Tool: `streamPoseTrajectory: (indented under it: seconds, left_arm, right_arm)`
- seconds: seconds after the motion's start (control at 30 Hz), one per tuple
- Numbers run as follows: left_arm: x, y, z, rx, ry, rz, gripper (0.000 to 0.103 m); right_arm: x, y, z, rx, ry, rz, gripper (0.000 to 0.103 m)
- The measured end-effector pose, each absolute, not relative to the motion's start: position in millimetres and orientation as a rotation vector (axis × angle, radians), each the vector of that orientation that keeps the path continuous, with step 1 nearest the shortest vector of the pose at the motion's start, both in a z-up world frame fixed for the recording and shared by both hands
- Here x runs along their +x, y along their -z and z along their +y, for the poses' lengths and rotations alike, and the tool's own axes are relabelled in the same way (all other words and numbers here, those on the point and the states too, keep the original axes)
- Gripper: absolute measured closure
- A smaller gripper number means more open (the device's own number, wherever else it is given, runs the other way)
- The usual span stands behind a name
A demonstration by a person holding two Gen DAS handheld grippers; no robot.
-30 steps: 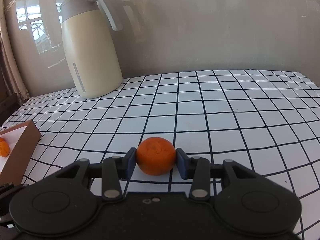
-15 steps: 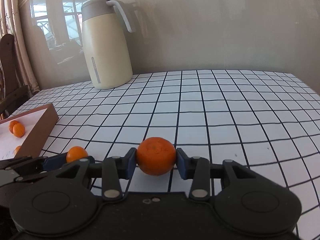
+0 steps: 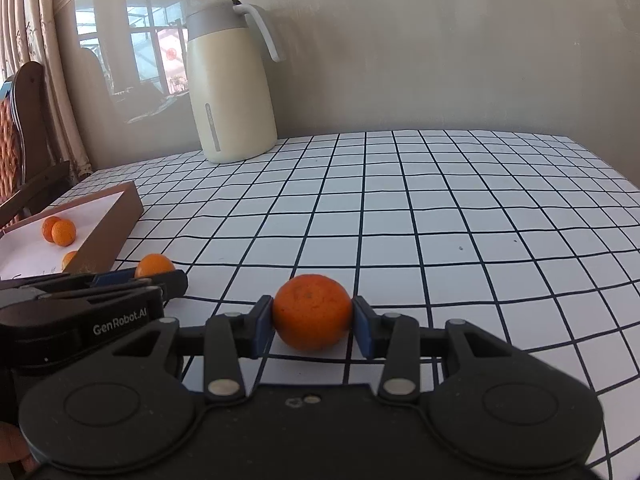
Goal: Organize fruits
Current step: 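Carry the orange in the left tool while the right tool carries its orange to the box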
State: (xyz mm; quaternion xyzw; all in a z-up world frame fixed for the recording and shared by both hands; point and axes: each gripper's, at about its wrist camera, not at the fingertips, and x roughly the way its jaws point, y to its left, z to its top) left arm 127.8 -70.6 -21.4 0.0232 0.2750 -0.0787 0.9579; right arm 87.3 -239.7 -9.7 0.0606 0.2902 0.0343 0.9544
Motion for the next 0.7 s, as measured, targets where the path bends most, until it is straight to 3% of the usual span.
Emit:
streamPoseTrajectory:
  seconds: [0.7]
  left_arm:
    - [80, -13, -19, 0.020, 0.126, 0.436, 0.069]
  right_arm:
    - [69, -18, -190, 0.106, -0.201, 0.451, 0.070]
